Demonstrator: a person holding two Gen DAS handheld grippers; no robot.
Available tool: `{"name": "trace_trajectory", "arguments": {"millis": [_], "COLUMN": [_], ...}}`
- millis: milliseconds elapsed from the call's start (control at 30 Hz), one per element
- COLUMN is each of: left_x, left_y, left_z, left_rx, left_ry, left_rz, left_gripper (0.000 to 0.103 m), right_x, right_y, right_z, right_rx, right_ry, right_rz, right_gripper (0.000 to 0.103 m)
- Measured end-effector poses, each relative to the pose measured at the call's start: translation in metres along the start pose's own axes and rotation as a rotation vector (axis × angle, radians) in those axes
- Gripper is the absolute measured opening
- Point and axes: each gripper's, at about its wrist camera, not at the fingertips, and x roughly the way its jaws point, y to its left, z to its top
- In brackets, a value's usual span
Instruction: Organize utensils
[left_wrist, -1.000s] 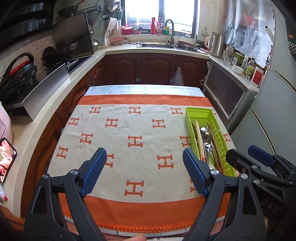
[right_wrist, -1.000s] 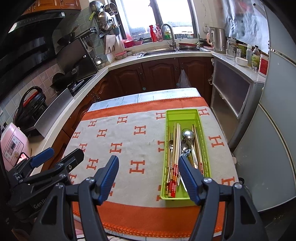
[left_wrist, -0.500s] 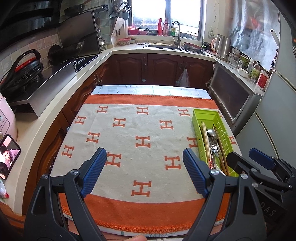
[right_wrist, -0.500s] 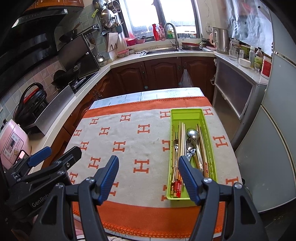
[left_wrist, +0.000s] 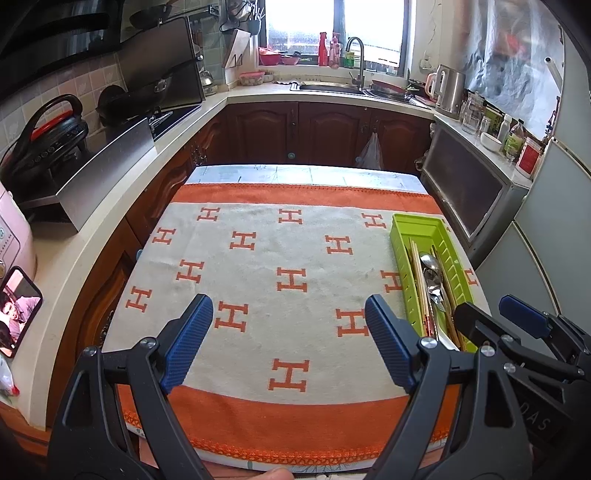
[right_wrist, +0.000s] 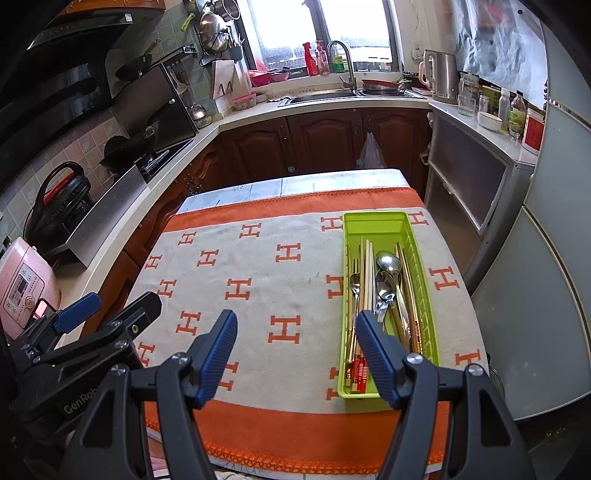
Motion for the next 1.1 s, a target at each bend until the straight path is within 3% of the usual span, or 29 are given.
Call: {"name": "trace_trajectory", "arguments": {"millis": [1100], "left_x": [0.019], "left_y": [0.006], "left_z": [-0.004], "left_rx": [-0.013], "left_ry": [0.043], "left_rz": [-0.01], "left_gripper": [0.083], "right_x": [0.01], "right_y": [0.0], "right_z": [-0.001], "right_rx": [0.002], "right_ry": [0.032], "right_rz": [-0.004], "right_gripper": [0.067]}}
